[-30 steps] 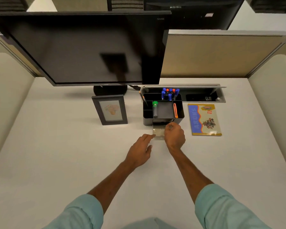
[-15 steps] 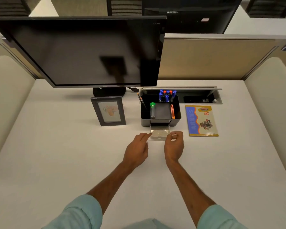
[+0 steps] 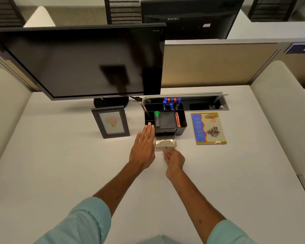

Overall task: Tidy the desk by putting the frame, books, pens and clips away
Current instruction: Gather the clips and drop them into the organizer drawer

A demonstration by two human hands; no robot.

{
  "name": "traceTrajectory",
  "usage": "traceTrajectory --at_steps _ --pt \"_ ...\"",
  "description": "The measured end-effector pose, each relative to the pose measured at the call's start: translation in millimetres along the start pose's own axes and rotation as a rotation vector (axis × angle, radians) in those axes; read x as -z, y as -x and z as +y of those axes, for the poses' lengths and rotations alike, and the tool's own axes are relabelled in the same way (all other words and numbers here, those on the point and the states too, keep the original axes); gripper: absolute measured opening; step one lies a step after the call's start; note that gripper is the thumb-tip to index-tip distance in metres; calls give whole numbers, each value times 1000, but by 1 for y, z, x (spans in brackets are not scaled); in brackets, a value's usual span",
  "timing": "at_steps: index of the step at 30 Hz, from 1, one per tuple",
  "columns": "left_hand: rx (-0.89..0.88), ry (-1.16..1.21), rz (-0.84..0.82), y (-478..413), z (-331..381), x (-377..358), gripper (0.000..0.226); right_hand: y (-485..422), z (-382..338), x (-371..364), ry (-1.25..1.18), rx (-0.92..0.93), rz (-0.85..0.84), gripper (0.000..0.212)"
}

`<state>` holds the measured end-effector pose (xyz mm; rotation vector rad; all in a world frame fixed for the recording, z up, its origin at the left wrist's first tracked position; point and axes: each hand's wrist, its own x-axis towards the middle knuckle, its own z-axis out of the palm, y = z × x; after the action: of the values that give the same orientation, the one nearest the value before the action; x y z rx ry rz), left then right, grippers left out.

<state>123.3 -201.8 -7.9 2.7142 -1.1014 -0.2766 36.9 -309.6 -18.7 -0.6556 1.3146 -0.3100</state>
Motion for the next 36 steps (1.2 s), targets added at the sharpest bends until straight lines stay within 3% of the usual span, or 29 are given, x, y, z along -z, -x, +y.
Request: traceTrajectory --at_steps 3,9,23,36 --pt "18 5 -25 -1 2 -2 78 -1 -4 -5 23 14 -10 12" --pt "21 -2 -60 -2 1 -2 81 -2 -14 -17 74 57 -42 15" --pt "16 10 -75 -4 -3 -3 86 -4 -37 -32 66 28 -247 71" --pt "-2 21 -119 -3 -6 7 89 7 -37 -36 37 22 -268 70"
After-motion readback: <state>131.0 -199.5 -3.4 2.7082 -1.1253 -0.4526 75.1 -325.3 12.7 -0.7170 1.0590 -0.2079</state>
